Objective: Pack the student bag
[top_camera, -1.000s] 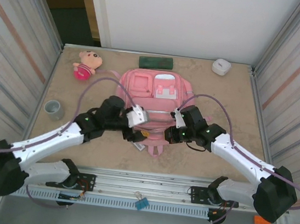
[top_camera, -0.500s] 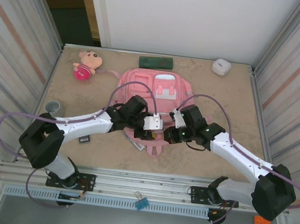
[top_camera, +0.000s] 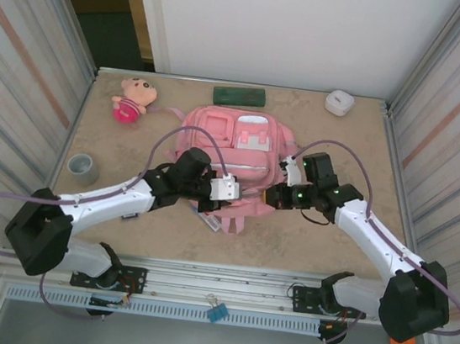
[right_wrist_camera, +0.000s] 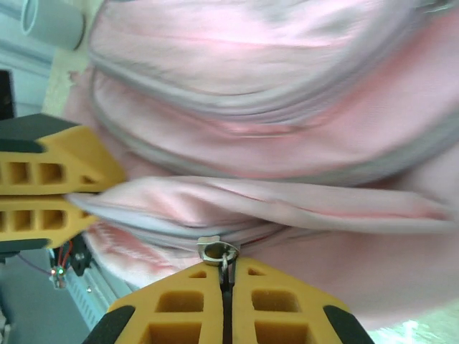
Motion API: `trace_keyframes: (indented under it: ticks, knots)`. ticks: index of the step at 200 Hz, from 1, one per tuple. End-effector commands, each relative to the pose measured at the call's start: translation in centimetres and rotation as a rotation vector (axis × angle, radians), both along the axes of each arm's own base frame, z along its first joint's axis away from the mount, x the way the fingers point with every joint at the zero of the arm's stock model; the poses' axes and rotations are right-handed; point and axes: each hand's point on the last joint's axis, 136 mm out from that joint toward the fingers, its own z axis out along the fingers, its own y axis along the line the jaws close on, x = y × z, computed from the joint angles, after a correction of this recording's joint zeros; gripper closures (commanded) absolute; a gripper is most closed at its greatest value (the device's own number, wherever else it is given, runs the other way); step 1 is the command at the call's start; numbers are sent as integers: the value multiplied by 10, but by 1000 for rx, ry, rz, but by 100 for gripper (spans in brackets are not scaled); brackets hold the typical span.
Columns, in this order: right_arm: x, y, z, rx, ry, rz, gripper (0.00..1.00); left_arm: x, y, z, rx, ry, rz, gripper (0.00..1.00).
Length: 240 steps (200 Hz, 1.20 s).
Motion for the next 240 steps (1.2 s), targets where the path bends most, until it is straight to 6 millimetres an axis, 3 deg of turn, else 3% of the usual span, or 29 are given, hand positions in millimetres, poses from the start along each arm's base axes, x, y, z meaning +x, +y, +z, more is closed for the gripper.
trace_keyframes:
  ticks: [1,19,40,48,71,93,116,137,155,165,171,187,206,240]
  knots:
    - [20,-36,-13,-106,4,-105,100,-14,17,6,-23,50,-6,98]
    - [26,-37,-17,-111,18,-111,100,-19,21,8,-27,57,-16,98]
    - [26,-24,-12,-60,19,-78,100,-22,24,10,-29,56,-17,94]
    - [24,-18,-9,-46,8,-60,100,-22,24,12,-34,57,-13,89]
    - [17,-2,0,-38,-28,-4,100,-18,12,29,-50,25,19,56]
    - [14,7,7,-24,-51,19,100,-5,-8,39,-33,-41,90,40]
    - [14,11,11,-9,-58,25,100,8,-26,34,-5,-53,135,30]
    - [12,13,12,2,-54,32,100,24,-33,16,18,-54,189,29]
    - [11,14,12,5,-55,37,100,30,-35,1,50,-48,210,30]
    - [12,14,14,8,-62,36,100,33,-34,-6,67,-45,223,37]
    - [12,14,15,9,-67,36,100,34,-33,-9,76,-42,228,43]
    - [14,13,16,5,-74,30,100,35,-29,-13,82,-31,241,80]
    - [20,4,9,-27,-68,-9,100,28,-25,-8,57,4,207,98]
    - [37,-29,-10,-65,-34,-131,100,12,-16,3,31,23,135,100]
